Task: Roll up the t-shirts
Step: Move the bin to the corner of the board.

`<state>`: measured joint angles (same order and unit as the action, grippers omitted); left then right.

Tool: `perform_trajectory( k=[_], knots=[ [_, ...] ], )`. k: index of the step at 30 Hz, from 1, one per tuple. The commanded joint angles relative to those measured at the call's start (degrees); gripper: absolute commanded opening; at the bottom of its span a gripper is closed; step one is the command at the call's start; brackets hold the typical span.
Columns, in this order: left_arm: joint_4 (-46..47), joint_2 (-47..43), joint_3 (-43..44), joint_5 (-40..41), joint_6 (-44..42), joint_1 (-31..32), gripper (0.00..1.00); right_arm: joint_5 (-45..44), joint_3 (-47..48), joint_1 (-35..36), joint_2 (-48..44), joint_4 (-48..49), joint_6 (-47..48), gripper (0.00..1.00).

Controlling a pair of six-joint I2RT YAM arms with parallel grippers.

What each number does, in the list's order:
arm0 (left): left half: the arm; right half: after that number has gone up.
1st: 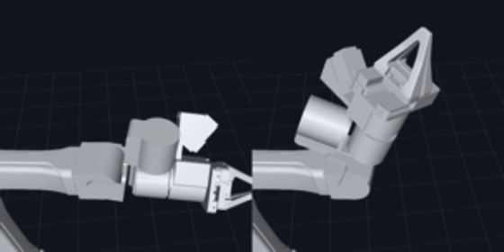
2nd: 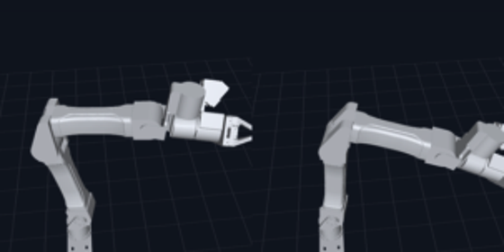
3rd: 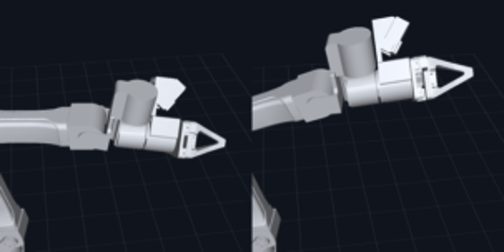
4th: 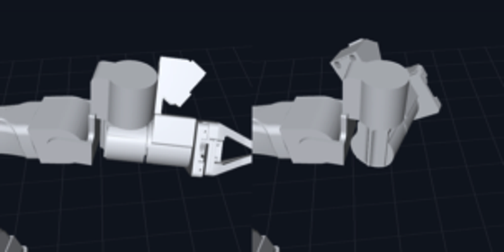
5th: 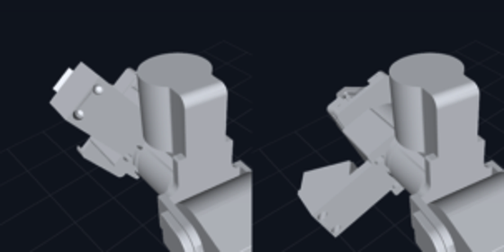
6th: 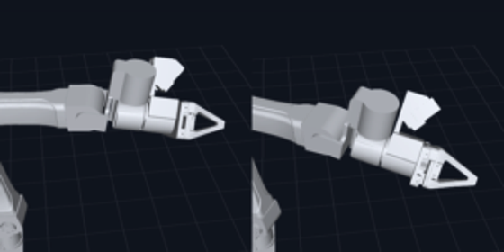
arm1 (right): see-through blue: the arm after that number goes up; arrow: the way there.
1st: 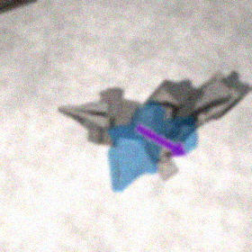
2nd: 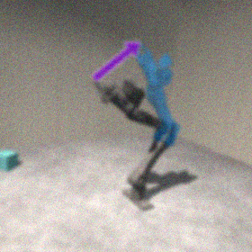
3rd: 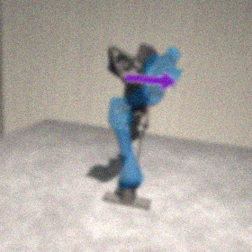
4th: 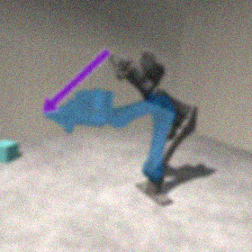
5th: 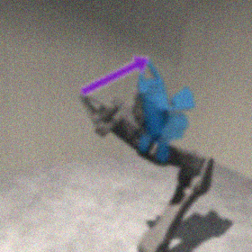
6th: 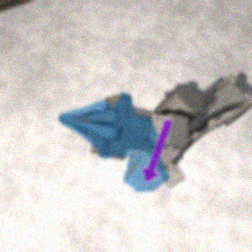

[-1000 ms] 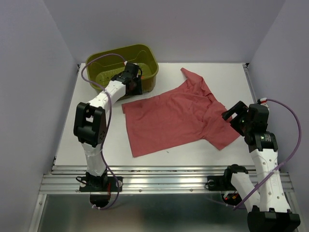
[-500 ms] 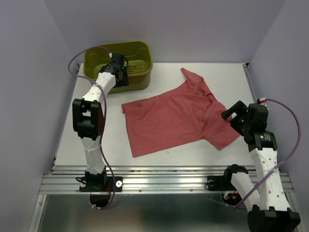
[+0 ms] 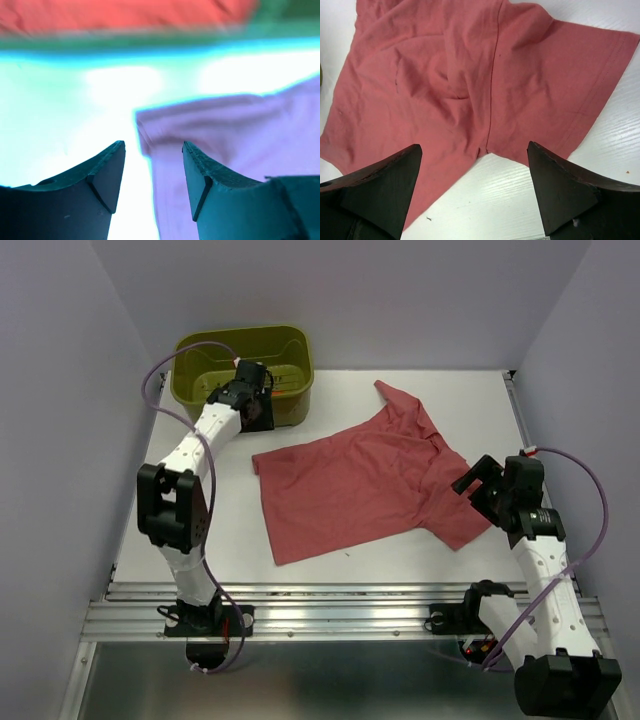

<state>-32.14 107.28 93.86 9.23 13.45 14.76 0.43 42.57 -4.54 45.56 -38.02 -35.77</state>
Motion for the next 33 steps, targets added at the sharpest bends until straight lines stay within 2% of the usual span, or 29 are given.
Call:
perform_trajectory(
  k=[1,2,5,10,14,19,27,33],
  knots=[
    [0.6,-12.8,-8.2,0.1,1.7,7.6,0.61,2.5,-0.5,-0.3,0.1,3.5,1.4,0.92],
    [0.7,-15.5,-10.2,0.3,3.8,11.0,0.61,2.6,-0.6,-0.3,0.4,3.7,1.4,0.92],
    [1.4,-18.8,-18.7,-0.4,7.9,15.7,0.61,2.8,-0.5,-0.3,0.9,4.1,1.5,0.92],
    [0.1,-24.7,-32.3,1.1,21.8,23.5,0.63,3.0,0.0,-0.3,1.7,4.5,1.8,0.93],
    [0.9,-29.5,-40.3,1.2,31.9,26.7,0.64,3.9,-0.7,-0.3,2.3,5.5,1.8,0.93],
    [9.1,-29.0,-47.9,-1.0,36.3,26.9,0.64,4.8,-2.0,-0.3,3.6,7.3,1.6,0.93],
    [12.4,-16.0,-43.9,0.7,33.8,25.2,0.63,4.4,-2.3,-0.3,7.7,8.1,3.1,0.94],
    [14.4,-8.9,-37.6,2.6,27.2,15.4,0.61,5.2,-3.5,-0.3,8.1,9.5,3.2,0.94]
  ],
)
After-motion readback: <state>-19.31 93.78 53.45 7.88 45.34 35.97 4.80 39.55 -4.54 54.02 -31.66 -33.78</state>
